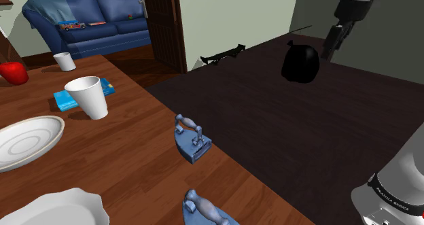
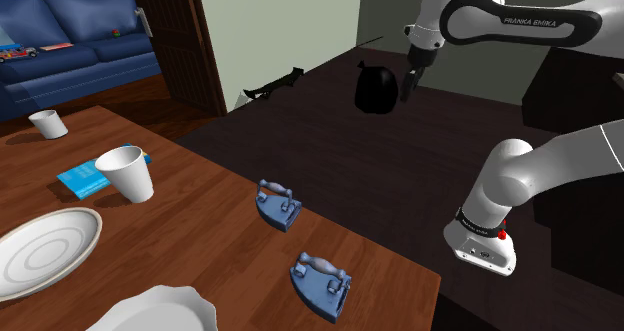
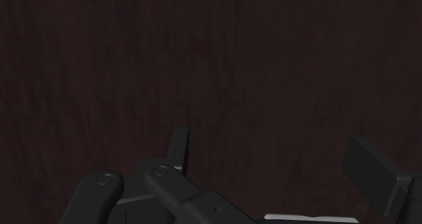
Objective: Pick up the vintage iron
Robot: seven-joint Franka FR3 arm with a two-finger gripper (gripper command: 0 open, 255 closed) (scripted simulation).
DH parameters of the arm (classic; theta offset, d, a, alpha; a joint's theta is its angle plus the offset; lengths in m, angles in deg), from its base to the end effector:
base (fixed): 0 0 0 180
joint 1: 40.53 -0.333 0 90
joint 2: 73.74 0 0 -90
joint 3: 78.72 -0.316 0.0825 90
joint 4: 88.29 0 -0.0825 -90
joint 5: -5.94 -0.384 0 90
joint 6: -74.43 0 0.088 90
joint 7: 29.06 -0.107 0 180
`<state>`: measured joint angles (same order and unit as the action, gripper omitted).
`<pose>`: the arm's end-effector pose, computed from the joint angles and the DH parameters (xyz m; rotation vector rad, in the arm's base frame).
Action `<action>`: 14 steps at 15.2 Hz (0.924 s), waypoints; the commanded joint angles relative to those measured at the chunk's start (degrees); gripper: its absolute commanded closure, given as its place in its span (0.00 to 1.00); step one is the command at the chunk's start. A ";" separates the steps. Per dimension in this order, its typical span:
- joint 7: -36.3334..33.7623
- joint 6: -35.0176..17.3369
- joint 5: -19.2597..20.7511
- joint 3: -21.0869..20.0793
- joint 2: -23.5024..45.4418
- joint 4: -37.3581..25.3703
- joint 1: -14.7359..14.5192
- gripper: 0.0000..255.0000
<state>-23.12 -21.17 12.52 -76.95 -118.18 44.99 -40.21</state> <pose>0.3193 -0.0261 0.6110 3.0338 0.1202 0.1692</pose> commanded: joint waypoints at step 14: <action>-15.50 -6.63 -8.45 -13.01 13.37 -4.06 -5.02 0.00</action>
<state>-37.53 -27.29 4.51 -89.10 -106.32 41.79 -44.98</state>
